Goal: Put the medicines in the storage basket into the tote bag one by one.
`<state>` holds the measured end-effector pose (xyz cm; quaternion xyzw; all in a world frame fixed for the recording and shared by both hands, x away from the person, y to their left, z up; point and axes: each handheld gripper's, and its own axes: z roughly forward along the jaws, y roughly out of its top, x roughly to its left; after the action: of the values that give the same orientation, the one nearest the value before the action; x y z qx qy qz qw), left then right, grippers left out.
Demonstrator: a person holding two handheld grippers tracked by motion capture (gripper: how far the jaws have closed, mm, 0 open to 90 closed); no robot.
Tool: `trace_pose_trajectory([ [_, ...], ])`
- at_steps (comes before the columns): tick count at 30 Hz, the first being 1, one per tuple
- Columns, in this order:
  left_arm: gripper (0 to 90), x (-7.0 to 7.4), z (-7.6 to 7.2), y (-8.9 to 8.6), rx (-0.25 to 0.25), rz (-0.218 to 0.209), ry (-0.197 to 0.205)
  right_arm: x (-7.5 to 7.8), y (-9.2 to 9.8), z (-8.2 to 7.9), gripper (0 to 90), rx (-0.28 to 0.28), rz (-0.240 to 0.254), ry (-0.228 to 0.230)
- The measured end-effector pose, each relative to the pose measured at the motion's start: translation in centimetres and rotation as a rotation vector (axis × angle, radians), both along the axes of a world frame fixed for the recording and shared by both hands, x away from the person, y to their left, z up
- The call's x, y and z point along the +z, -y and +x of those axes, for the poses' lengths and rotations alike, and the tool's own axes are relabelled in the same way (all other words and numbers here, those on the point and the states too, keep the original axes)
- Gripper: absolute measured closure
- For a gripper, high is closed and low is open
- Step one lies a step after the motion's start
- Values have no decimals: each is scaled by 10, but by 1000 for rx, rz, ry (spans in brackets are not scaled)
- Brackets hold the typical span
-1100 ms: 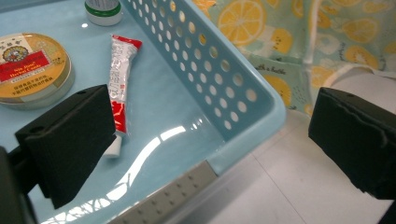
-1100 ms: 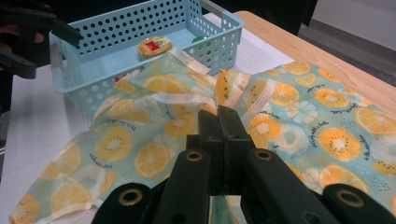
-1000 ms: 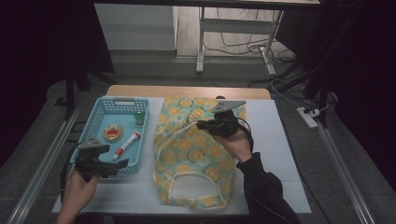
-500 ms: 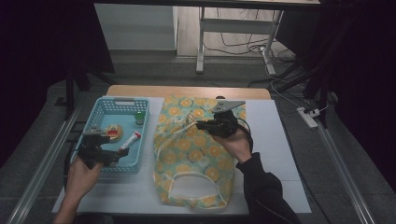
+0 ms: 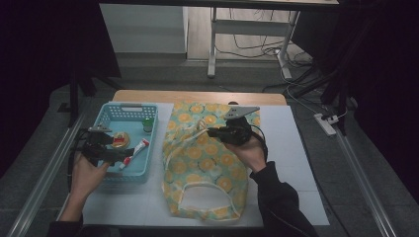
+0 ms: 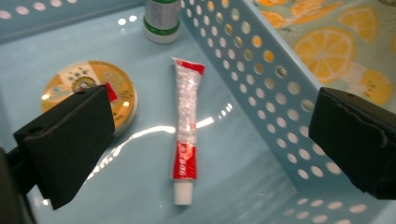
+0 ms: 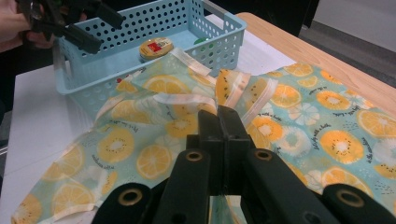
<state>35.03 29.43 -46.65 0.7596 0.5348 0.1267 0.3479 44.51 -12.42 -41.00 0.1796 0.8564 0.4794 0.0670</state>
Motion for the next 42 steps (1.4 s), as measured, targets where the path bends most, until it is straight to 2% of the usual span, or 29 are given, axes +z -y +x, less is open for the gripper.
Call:
trace_pose_trajectory([
  [9,0,1,19,-5,15,10,-25,0,1,0,900,-2,1,-1],
  [22,0,-5,38,-28,95,7,-56,-2,-1,0,900,2,1,0],
  [29,1,-15,50,-31,96,19,-101,0,1,0,900,-1,12,2],
  [33,0,-18,55,-31,88,9,-100,0,2,1,900,-4,15,3],
  [42,0,-19,65,-26,86,41,-63,-1,1,1,900,-6,9,5],
])
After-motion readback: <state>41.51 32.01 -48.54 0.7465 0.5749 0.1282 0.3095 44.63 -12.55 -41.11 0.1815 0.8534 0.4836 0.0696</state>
